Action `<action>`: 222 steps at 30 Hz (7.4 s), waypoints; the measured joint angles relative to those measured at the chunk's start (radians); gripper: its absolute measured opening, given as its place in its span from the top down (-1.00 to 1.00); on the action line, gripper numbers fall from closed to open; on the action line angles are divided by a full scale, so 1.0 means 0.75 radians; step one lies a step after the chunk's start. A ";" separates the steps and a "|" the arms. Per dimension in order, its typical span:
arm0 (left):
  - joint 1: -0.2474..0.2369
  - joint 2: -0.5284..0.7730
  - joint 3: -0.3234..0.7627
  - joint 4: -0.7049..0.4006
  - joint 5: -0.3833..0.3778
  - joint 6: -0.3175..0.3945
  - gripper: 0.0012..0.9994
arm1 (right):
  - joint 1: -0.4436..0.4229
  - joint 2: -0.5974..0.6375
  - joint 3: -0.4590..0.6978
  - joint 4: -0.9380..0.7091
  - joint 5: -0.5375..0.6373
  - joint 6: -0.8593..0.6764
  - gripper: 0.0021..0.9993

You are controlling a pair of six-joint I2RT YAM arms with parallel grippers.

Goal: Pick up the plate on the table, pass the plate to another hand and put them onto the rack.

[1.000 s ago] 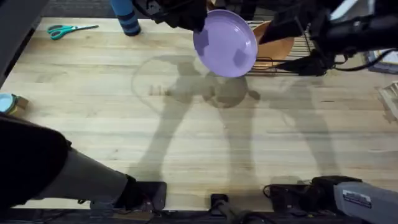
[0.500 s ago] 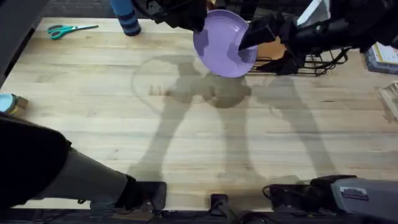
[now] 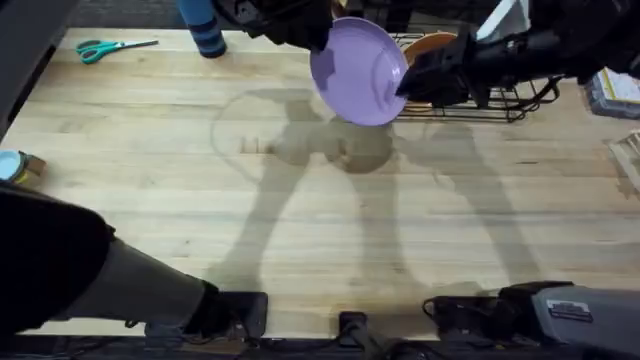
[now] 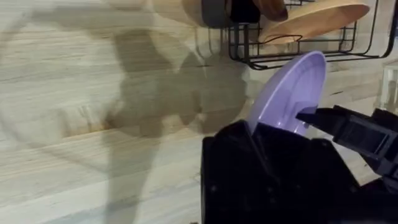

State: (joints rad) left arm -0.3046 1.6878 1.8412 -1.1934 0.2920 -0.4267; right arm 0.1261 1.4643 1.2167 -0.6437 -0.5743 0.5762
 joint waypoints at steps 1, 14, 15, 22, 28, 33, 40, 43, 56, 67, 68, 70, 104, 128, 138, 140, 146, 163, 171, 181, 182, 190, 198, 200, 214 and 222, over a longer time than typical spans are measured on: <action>0.000 0.000 0.000 0.000 0.000 0.000 0.92 | 0.000 0.000 0.000 0.000 0.000 0.000 0.94; 0.000 -0.001 0.000 -0.001 0.010 -0.011 -0.99 | 0.000 0.001 0.000 -0.005 0.007 0.000 0.94; 0.000 0.000 0.000 0.000 0.010 -0.010 -0.99 | 0.000 0.001 0.000 -0.006 0.007 0.000 0.94; 0.000 0.000 0.000 -0.001 0.010 -0.010 -0.99 | 0.000 0.000 0.000 -0.006 0.007 0.000 0.94; 0.000 0.000 0.000 -0.001 0.011 -0.010 -0.99 | -0.001 0.000 0.000 0.023 0.018 0.000 0.94; 0.000 0.000 0.000 -0.001 0.011 -0.010 -0.99 | -0.037 0.000 0.000 0.083 0.018 -0.002 0.94; 0.000 0.000 0.000 0.000 0.011 -0.010 -0.99 | -0.149 -0.012 0.000 0.089 0.035 -0.059 0.94; 0.000 0.000 0.000 0.000 0.011 -0.010 -0.99 | -0.201 -0.059 0.000 0.090 0.039 -0.119 0.94; 0.000 0.000 0.000 0.006 0.011 -0.010 -0.99 | -0.379 -0.301 0.000 0.200 0.047 -0.363 0.94; 0.000 0.000 0.000 0.028 0.011 -0.010 -0.99 | -0.382 -0.290 0.002 0.714 0.117 -0.640 0.94; 0.000 0.000 0.000 0.034 0.011 -0.010 -0.99 | -0.382 -0.278 0.002 0.758 0.132 -0.673 0.94; 0.000 -0.001 0.000 0.041 0.011 -0.010 -0.99 | -0.382 -0.243 0.003 0.870 0.160 -0.752 0.94; 0.000 -0.001 0.000 0.056 0.009 -0.010 -0.99 | -0.417 0.299 0.327 1.245 -0.030 -1.163 0.94; 0.000 0.000 0.000 0.039 0.009 -0.010 -0.99 | -0.417 0.523 0.443 0.997 -0.108 -1.626 0.94; 0.000 0.000 0.000 0.041 0.009 -0.011 -0.99 | -0.417 0.614 0.443 0.963 -0.145 -1.734 0.94; 0.000 0.000 0.000 0.041 0.009 -0.011 -0.99 | -0.417 0.631 0.444 0.950 -0.156 -1.743 0.94; 0.000 0.000 0.000 0.041 0.009 -0.010 -0.99 | -0.417 0.691 0.444 0.943 -0.170 -1.753 0.94; 0.000 0.000 0.000 0.041 0.009 -0.011 -0.99 | -0.428 0.734 0.495 0.698 -0.182 -1.902 0.94; 0.000 0.000 0.000 0.041 0.009 -0.011 -0.99 | -0.426 0.739 0.495 0.642 -0.108 -1.985 0.94; 0.000 0.000 0.000 0.041 0.009 -0.011 -0.99 | -0.448 0.739 0.486 0.686 -0.082 -1.991 0.94; 0.000 0.000 0.000 0.041 0.009 -0.010 -0.99 | -0.449 0.739 0.486 0.702 -0.077 -1.992 0.94; 0.000 0.000 0.000 0.043 0.009 -0.011 -0.99 | -0.455 0.739 0.486 0.761 -0.103 -2.004 0.94; 0.000 -0.001 0.000 0.045 0.009 -0.010 -0.99 | -0.458 0.735 0.486 0.758 -0.113 -2.017 0.94; 0.000 0.000 0.000 0.045 0.009 -0.010 -0.99 | -0.458 0.724 0.485 0.737 -0.113 -2.021 0.94; 0.000 0.000 0.000 0.045 0.010 -0.011 -0.99 | -0.460 0.640 0.485 0.506 -0.112 -2.152 0.94; 0.000 0.000 0.000 0.045 0.009 -0.011 -0.99 | -0.457 0.636 0.486 0.448 -0.112 -2.187 0.94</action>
State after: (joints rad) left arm -0.3046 1.6876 1.8412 -1.1595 0.2989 -0.4347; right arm -0.2165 1.9411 1.5810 -0.3080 -0.6582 -1.0637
